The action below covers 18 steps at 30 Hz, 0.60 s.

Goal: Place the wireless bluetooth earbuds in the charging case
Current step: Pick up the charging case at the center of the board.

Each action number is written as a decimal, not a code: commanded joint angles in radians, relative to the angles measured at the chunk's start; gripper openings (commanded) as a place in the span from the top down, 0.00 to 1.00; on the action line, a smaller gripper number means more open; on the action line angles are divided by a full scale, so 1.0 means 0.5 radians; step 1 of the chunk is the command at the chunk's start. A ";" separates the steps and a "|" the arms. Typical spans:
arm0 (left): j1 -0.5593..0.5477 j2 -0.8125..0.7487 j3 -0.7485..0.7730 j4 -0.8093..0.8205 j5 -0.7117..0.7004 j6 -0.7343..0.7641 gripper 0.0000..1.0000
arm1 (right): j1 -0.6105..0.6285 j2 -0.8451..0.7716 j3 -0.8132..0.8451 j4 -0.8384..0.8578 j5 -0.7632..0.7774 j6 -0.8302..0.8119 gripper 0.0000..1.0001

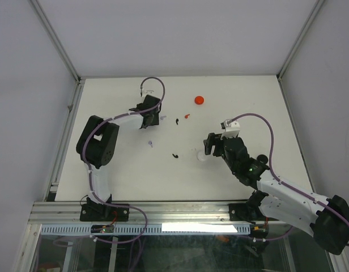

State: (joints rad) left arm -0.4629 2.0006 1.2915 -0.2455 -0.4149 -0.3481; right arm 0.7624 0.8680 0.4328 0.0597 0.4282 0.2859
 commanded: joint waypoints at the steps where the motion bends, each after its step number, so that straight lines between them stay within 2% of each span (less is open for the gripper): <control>1: 0.009 -0.232 -0.196 0.095 0.174 0.131 0.61 | -0.012 0.031 0.101 0.009 -0.085 0.053 0.25; 10: 0.003 -0.634 -0.659 0.506 0.387 0.226 0.63 | -0.015 0.133 0.253 -0.149 -0.352 0.171 0.26; 18: -0.064 -0.816 -0.974 0.947 0.612 0.407 0.64 | -0.161 0.336 0.414 -0.279 -0.667 0.267 0.26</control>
State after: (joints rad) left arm -0.4717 1.6569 0.8444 0.0437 -0.1925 -0.2184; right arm 0.7071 1.0092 0.5770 -0.0624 0.1974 0.3759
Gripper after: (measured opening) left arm 0.506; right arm 0.746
